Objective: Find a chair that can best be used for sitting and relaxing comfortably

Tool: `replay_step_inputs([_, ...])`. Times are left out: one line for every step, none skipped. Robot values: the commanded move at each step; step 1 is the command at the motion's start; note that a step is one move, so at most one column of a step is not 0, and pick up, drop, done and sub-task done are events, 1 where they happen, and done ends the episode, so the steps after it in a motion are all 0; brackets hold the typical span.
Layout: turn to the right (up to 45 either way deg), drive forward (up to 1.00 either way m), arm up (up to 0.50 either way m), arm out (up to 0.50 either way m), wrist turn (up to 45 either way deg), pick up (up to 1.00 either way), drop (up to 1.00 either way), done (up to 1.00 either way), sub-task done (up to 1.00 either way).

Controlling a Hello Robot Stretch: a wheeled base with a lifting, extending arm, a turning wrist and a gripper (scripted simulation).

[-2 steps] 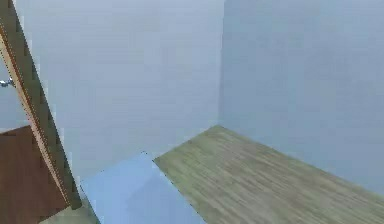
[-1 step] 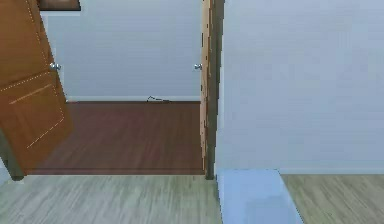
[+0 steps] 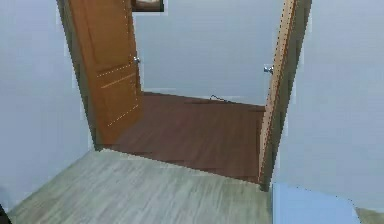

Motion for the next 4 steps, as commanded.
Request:
replay_step_inputs([0.0,1.0,0.0,0.0,0.0,0.0,0.0,0.0,0.0])
replay_step_inputs([0.0,1.0,0.0,0.0,0.0,0.0,0.0,0.0,0.0])
replay_step_inputs([0.0,0.8,0.0,0.0,0.0,0.0,0.0,0.0,0.0])
replay_step_inputs([-45.0,0.0,0.0,0.0,0.0,0.0,0.0,0.0,0.0])
